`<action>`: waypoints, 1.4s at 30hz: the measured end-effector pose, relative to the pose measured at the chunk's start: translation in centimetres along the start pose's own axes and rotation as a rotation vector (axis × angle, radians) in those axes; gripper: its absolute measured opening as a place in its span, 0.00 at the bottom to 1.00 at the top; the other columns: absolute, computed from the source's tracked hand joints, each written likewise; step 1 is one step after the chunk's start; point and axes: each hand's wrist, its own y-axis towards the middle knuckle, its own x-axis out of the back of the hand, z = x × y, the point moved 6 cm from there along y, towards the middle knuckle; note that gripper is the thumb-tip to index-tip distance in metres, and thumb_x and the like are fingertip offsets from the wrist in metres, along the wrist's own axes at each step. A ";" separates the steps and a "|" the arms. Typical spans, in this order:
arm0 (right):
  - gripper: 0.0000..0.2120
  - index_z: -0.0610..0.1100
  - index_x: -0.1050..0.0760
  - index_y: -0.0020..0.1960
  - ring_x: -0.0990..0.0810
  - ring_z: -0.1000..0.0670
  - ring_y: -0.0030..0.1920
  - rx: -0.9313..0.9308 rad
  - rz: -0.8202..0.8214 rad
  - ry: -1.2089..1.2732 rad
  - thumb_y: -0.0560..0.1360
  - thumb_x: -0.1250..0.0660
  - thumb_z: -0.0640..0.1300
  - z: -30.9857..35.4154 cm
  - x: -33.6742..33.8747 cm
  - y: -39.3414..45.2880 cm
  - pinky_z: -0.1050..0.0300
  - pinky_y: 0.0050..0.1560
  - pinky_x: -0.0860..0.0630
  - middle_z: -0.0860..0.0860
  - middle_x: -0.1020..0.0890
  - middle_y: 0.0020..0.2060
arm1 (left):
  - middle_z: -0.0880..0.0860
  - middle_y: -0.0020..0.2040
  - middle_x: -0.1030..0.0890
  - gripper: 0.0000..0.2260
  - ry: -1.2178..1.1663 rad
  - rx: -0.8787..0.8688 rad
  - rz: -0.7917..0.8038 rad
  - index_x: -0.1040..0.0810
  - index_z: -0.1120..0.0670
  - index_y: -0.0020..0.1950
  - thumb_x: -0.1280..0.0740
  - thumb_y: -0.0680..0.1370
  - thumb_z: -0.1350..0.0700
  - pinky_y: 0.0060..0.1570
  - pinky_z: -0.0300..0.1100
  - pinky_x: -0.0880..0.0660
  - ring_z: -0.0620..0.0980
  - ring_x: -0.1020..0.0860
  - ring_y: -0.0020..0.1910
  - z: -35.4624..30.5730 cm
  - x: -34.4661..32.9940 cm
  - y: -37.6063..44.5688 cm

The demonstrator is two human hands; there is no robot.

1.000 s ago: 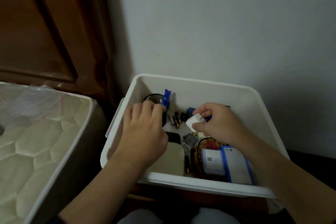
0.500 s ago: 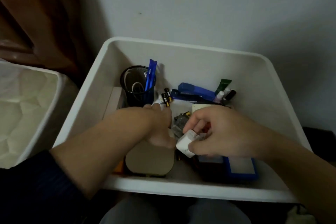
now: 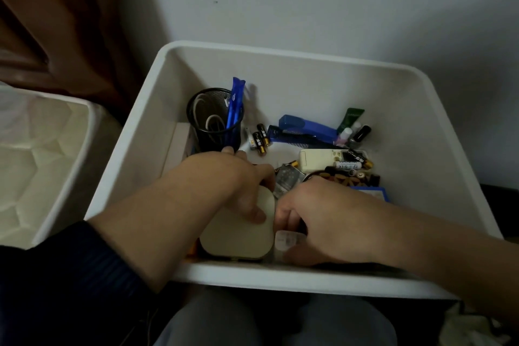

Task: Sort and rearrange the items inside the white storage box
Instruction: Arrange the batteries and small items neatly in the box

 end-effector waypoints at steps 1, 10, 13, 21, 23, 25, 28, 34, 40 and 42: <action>0.09 0.55 0.16 0.54 0.16 0.61 0.43 0.009 0.002 -0.021 0.74 0.22 0.51 0.2 0.1 0.0 0.64 0.46 0.18 0.59 0.14 0.44 | 0.56 0.76 0.37 0.33 0.012 0.002 0.003 0.41 0.35 0.78 0.30 0.77 0.35 0.70 0.59 0.31 0.61 0.40 0.76 0.0 0.1 -0.1; 0.12 0.52 0.18 0.57 0.17 0.49 0.49 0.129 0.112 -0.521 0.76 0.28 0.54 0.2 -0.8 1.2 0.57 0.46 0.25 0.52 0.15 0.49 | 0.56 0.75 0.34 0.32 0.018 -0.011 0.012 0.38 0.36 0.77 0.27 0.77 0.39 0.69 0.57 0.29 0.61 0.35 0.74 0.0 0.4 -0.3; 0.15 0.52 0.20 0.64 0.18 0.43 0.59 -0.152 0.241 -0.585 0.79 0.28 0.53 0.0 -1.2 3.3 0.48 0.49 0.23 0.49 0.19 0.59 | 0.55 0.74 0.33 0.32 0.004 -0.018 0.010 0.37 0.37 0.77 0.26 0.77 0.40 0.67 0.56 0.28 0.60 0.33 0.73 0.0 0.5 -0.2; 0.12 0.52 0.16 0.60 0.16 0.63 0.43 0.075 0.003 -0.015 0.81 0.32 0.41 -0.8 3.9 0.6 0.65 0.45 0.19 0.62 0.16 0.45 | 0.54 0.74 0.32 0.32 -0.032 -0.039 -0.005 0.36 0.40 0.77 0.25 0.77 0.42 0.68 0.55 0.27 0.58 0.32 0.73 -0.1 0.5 -0.1; 0.11 0.50 0.15 0.59 0.16 0.61 0.38 0.045 -0.180 0.075 0.82 0.32 0.39 -1.8 6.3 0.9 0.69 0.36 0.22 0.56 0.14 0.48 | 0.54 0.74 0.31 0.32 -0.053 -0.047 0.002 0.36 0.42 0.78 0.26 0.78 0.44 0.67 0.53 0.28 0.58 0.31 0.73 -0.2 0.6 -0.2; 0.12 0.51 0.16 0.60 0.16 0.60 0.43 -0.002 -0.330 -0.071 0.81 0.32 0.40 -3.1 7.9 1.3 0.73 0.38 0.24 0.55 0.14 0.51 | 0.54 0.73 0.29 0.31 -0.078 -0.049 0.011 0.34 0.45 0.78 0.26 0.78 0.43 0.64 0.51 0.27 0.57 0.29 0.71 -0.1 0.8 -0.4; 0.14 0.51 0.17 0.63 0.18 0.59 0.50 -0.070 -0.382 -0.136 0.80 0.30 0.40 -3.3 8.3 2.5 0.75 0.43 0.29 0.56 0.15 0.52 | 0.53 0.66 0.24 0.27 -0.159 -0.051 -0.024 0.29 0.52 0.75 0.31 0.81 0.40 0.61 0.46 0.26 0.53 0.24 0.63 -0.1 1.3 -0.4; 0.19 0.49 0.20 0.63 0.18 0.49 0.52 -0.115 -0.259 -0.361 0.77 0.27 0.55 -2.6 5.2 5.4 0.48 0.53 0.17 0.51 0.20 0.56 | 0.50 0.45 0.25 0.12 -0.274 -0.003 -0.159 0.22 0.56 0.65 0.39 0.87 0.52 0.39 0.37 0.32 0.46 0.26 0.42 0.5 1.8 0.7; 0.18 0.52 0.21 0.57 0.20 0.50 0.51 -0.104 -0.261 -0.316 0.71 0.22 0.57 -3.2 4.4 6.0 0.47 0.50 0.18 0.53 0.24 0.51 | 0.52 0.51 0.23 0.12 -0.256 0.013 -0.154 0.23 0.56 0.67 0.38 0.86 0.55 0.49 0.40 0.29 0.48 0.24 0.49 0.8 1.7 0.8; 0.13 0.55 0.21 0.51 0.20 0.53 0.48 -0.101 -0.250 -0.220 0.72 0.21 0.56 -3.5 4.5 6.1 0.51 0.47 0.19 0.56 0.21 0.48 | 0.53 0.53 0.23 0.12 -0.256 0.016 -0.159 0.24 0.56 0.68 0.39 0.86 0.55 0.49 0.41 0.30 0.49 0.24 0.50 0.8 1.7 0.8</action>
